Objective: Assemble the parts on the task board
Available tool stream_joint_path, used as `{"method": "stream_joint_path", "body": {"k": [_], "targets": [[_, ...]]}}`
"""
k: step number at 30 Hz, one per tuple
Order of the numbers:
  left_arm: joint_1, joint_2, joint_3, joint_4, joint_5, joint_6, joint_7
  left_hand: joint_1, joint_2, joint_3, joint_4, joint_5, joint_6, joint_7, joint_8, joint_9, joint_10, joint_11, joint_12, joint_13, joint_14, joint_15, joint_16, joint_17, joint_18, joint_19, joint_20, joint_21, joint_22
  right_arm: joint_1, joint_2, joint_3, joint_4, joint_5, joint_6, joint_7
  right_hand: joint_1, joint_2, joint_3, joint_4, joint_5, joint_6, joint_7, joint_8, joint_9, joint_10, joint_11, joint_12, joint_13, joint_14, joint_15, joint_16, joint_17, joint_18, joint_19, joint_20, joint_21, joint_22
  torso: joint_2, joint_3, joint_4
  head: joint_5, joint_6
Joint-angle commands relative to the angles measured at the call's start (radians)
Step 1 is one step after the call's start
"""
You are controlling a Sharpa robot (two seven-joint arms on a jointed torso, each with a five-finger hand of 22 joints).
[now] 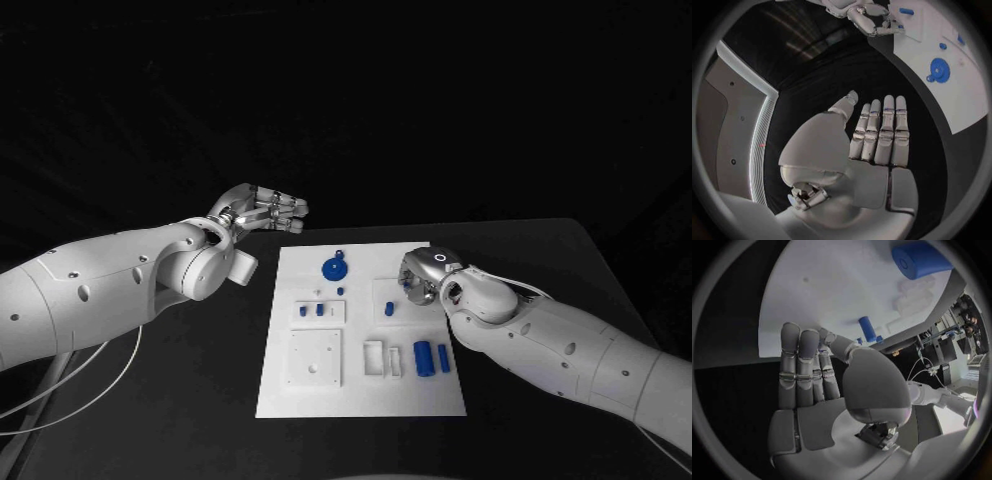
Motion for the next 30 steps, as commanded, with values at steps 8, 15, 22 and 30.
{"method": "stream_joint_path", "body": {"k": [8, 15, 22, 30], "targets": [[0.001, 0.004, 0.001, -0.008, 0.01, 0.004, 0.007, -0.011, 0.005, -0.008, 0.005, 0.0, 0.004, 0.003, -0.002, -0.001, 0.002, 0.005, -0.003, -0.001, 0.006, 0.0, -0.002, 0.002, 0.005, 0.008, -0.001, 0.004, -0.005, -0.01, -0.011, -0.007, 0.018, -0.043, 0.006, -0.015, 0.023, 0.005, -0.003, 0.01, -0.002, 0.01, -0.005, 0.0, 0.001, 0.03, -0.02, 0.007, 0.002, 0.003, -0.01, -0.004, 0.01, 0.014, -0.008, -0.004, 0.008, 0.042, 0.0, -0.001, -0.001, 0.003, -0.001], [0.001, 0.007, 0.001, -0.027, 0.012, 0.004, 0.009, -0.011, 0.005, -0.008, 0.005, 0.0, 0.004, 0.003, -0.002, -0.001, 0.002, 0.005, -0.003, -0.001, 0.006, 0.0, -0.002, 0.002, 0.005, 0.008, -0.001, 0.004, -0.005, -0.002, -0.03, 0.003, 0.064, -0.026, -0.06, -0.016, 0.028, 0.001, -0.005, 0.021, -0.002, 0.013, -0.006, 0.001, 0.002, 0.031, -0.021, 0.007, 0.002, 0.005, -0.008, -0.007, 0.013, 0.013, -0.009, -0.002, -0.001, 0.064, -0.001, -0.0009, -0.0039, 0.01, -0.003], [0.001, 0.012, 0.002, -0.05, 0.012, 0.002, 0.01, -0.01, 0.005, -0.012, 0.009, 0.001, 0.005, 0.003, -0.002, -0.001, 0.002, 0.004, -0.003, -0.001, 0.007, 0.0, -0.002, 0.004, 0.005, 0.009, -0.002, 0.005, -0.012, 0.003, -0.044, 0.026, 0.121, -0.015, -0.086, -0.016, 0.032, -0.005, -0.003, 0.026, -0.002, 0.017, -0.006, 0.001, 0.001, 0.035, -0.021, 0.007, 0.002, 0.005, -0.01, -0.009, 0.016, 0.013, -0.005, -0.004, -0.012, 0.084, -0.003, -0.0003, -0.0034, 0.012, -0.001], [0.001, 0.016, 0.002, -0.065, 0.014, 0.0, 0.011, -0.011, 0.005, -0.012, 0.009, 0.001, 0.005, 0.003, -0.002, -0.001, 0.002, 0.004, -0.003, -0.001, 0.007, 0.0, -0.002, 0.004, 0.004, 0.009, -0.002, 0.005, -0.013, 0.002, -0.058, 0.036, 0.205, -0.001, -0.116, -0.011, 0.033, -0.009, 0.002, 0.028, -0.002, 0.018, -0.007, 0.001, 0.001, 0.036, -0.022, 0.007, 0.002, 0.005, -0.013, -0.011, 0.019, 0.014, 0.0, -0.006, -0.027, 0.107, -0.003, -0.0007, -0.004, 0.028, 0.0]]}}
